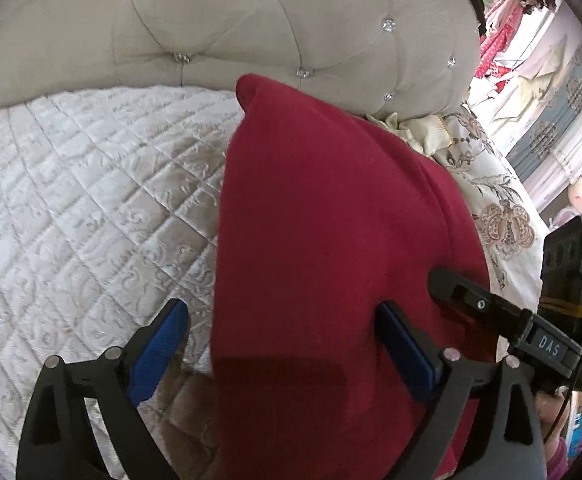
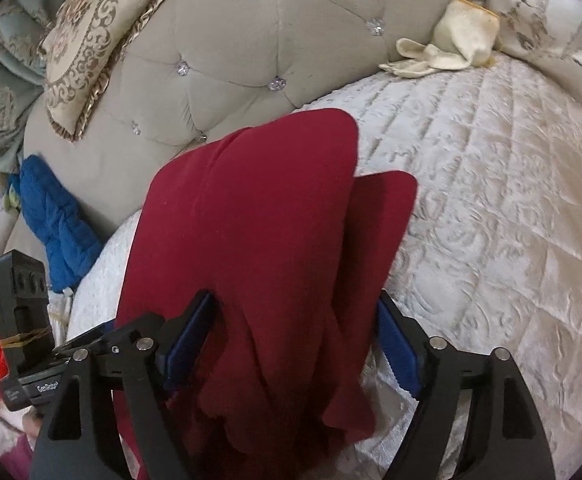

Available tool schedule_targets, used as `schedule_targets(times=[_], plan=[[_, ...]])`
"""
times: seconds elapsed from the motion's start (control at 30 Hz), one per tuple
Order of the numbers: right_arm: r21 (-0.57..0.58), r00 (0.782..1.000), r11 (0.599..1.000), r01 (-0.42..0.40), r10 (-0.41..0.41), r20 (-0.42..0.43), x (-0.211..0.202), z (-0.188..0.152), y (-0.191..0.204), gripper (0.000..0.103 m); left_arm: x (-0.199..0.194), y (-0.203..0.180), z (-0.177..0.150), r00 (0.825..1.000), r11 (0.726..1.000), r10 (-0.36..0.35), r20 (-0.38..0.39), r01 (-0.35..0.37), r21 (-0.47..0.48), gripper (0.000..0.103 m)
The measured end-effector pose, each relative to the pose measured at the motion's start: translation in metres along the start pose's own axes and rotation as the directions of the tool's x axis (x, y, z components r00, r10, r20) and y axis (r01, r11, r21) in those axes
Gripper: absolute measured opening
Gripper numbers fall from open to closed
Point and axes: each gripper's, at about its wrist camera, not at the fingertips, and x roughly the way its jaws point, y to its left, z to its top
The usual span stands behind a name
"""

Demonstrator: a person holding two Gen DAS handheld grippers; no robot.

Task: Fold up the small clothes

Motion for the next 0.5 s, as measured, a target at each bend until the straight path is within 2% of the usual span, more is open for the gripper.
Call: schedule_targets(times=[0.07,0.17,0.23,0.4,0.5], plan=[[-0.026,1.0,1.0,-0.004,0.004,0.002,0.001,0.0,0.004,0.039,0.0,-0.003,-0.001,0.999,0.999,-0.046,-0.004,0.046,0.019,0.077],[-0.041,1.0,0.999,-0.016,0.017,0.013,-0.003,0.0,0.01,0.022,-0.006,-0.009,-0.003,0.999,0.998,-0.033,0.007,0.032,0.059,0.067],[-0.046,1.0,0.999,-0.01,0.011,0.014,-0.007,0.0,0.014,0.019,-0.015,-0.011,-0.004,0.999,0.997,-0.042,0.009,0.042,0.067,0.053],[-0.053,0.999,0.997,-0.047,0.047,0.002,-0.026,-0.004,0.033,0.017,-0.054,-0.011,-0.016,0.999,0.997,-0.042,0.027,0.04,0.072,0.05],[-0.082,0.997,0.994,-0.072,0.07,-0.029,-0.036,-0.012,0.054,0.017,-0.083,-0.001,-0.027,0.998,0.998,-0.048,0.03,0.047,0.041,0.05]])
